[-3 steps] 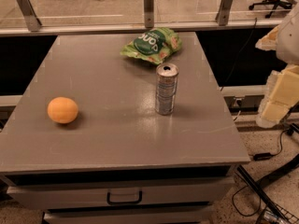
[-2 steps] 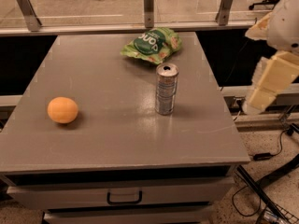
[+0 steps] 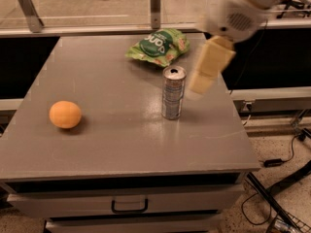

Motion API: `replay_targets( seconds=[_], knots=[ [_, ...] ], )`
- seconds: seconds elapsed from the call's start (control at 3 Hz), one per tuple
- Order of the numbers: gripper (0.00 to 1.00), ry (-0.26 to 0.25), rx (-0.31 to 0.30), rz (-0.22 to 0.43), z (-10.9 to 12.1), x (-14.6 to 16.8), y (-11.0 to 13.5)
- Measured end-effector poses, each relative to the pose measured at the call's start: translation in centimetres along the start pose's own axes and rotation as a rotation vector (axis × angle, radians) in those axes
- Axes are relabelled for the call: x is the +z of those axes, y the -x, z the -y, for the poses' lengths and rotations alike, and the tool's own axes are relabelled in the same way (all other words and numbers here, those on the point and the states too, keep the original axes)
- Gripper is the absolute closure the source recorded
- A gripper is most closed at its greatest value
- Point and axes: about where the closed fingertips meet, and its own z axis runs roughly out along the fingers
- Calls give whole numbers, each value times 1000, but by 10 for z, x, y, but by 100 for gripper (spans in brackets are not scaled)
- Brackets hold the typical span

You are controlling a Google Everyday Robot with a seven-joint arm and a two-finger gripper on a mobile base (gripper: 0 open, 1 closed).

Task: Move orange near redbull can

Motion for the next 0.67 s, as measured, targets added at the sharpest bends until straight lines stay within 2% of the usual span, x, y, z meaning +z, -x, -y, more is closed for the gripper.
replay_targets(
  seconds=[0.67],
  knots=[
    [0,104,-94,-4,-8,82,99]
  ],
)
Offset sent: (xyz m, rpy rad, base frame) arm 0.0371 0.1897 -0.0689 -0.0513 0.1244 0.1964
